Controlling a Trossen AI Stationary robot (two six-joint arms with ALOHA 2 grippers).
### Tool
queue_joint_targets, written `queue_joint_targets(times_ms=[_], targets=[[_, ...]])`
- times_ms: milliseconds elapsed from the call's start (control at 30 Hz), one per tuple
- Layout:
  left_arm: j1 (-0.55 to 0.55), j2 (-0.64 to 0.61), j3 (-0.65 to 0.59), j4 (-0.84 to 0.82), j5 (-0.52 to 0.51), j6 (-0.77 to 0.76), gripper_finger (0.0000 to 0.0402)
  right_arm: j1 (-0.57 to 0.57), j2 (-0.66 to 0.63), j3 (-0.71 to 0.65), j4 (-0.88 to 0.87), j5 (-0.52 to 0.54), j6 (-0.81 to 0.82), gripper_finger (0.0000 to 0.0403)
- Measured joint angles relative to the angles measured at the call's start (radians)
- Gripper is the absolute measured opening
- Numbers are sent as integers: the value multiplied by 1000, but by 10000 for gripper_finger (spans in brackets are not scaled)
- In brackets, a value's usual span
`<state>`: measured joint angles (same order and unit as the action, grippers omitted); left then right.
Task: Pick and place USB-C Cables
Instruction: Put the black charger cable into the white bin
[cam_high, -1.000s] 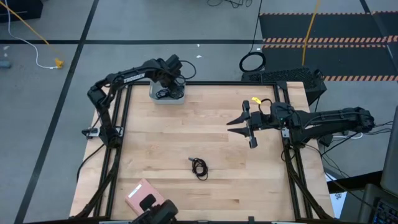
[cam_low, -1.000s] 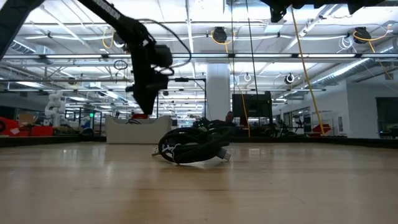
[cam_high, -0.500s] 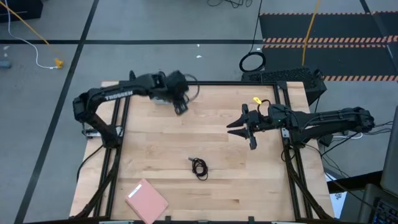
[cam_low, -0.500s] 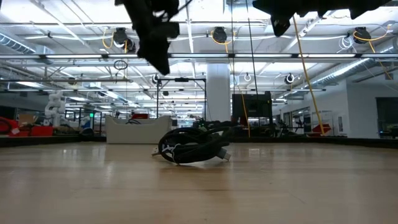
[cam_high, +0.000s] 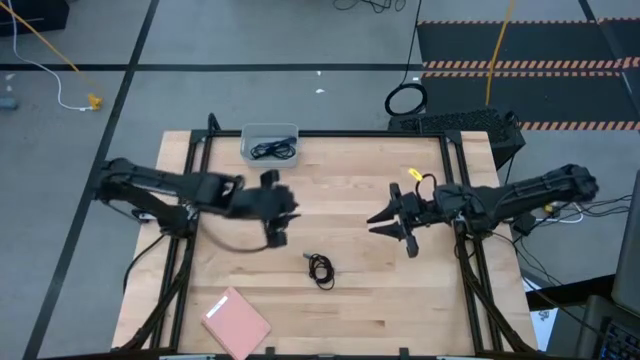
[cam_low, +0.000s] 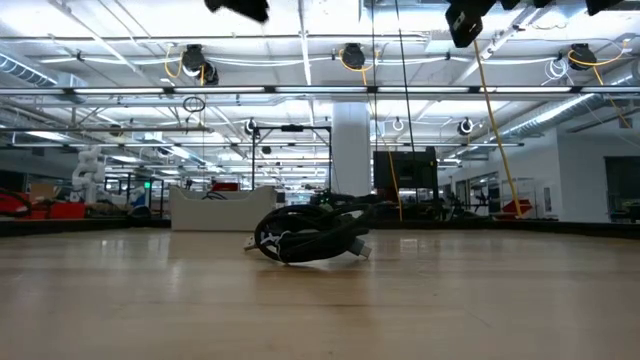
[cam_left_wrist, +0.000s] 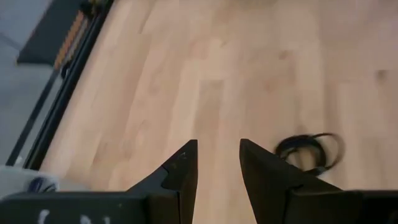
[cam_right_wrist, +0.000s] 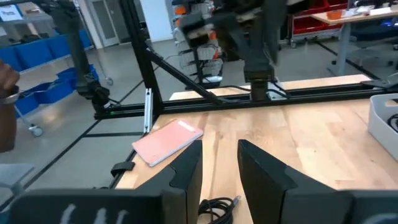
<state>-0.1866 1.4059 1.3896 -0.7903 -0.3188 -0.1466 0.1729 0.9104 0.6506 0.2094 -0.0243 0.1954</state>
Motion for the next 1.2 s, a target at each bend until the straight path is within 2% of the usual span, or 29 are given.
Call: queue_joint_targets(times_ms=[233,467,733,967,1200], targets=[[-142,-158,-257,331,-56,-10,122,58,0,0,1,54,-9,93],[-182,-208,-479,616,-65,65,122,72,0,0,-14,55,-28,93],[-179,-208,-501,645,-49,62,122,71,19,-1,-49,56,-78,93],[-192,-209,-501,667,-47,58,122,71,69,-1,-36,57,-150,93],[-197,-209,-501,715,-47,40,122,71,74,1,7,58,-155,93]])
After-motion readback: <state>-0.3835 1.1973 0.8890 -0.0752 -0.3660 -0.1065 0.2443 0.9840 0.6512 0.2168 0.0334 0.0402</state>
